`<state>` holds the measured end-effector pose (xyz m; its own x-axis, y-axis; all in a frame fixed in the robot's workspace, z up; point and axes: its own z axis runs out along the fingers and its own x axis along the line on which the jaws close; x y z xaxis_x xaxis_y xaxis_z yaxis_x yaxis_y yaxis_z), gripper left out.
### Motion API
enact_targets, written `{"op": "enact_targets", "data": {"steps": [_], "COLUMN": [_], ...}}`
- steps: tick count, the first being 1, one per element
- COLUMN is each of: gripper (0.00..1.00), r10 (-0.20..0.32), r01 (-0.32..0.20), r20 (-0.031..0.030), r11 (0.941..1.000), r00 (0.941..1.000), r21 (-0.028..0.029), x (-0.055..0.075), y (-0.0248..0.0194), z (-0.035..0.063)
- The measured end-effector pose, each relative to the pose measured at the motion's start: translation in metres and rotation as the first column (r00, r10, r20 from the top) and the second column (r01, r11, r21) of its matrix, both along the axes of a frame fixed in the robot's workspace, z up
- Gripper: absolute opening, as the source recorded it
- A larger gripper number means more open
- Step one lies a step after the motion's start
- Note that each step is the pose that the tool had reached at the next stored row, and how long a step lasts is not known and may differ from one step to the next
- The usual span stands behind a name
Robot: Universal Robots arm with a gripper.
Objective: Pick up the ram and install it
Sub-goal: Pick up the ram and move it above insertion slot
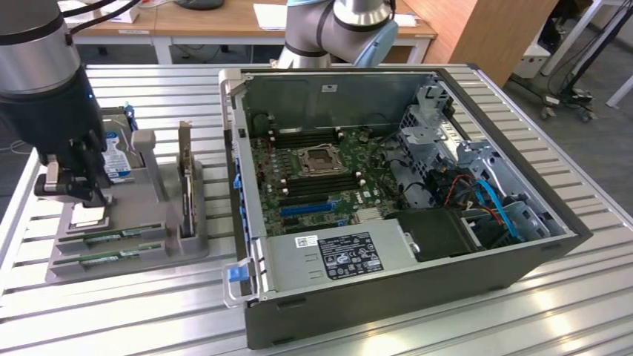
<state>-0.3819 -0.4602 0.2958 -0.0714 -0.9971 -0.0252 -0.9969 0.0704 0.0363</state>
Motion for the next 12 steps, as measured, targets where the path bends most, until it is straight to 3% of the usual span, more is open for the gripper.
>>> {"op": "enact_targets", "data": {"steps": [7, 12], "gripper": [0.36, 0.36], "r10": [0.000, 0.000], "r01": [0.000, 0.000], "r20": [0.0001, -0.0001], "r11": [1.0000, 1.0000], "r00": [1.0000, 1.0000], "r21": [0.0000, 0.0000], "x": [0.0000, 0.0000], "y": [0.0000, 0.0000], "z": [-0.0091, -0.0098]}}
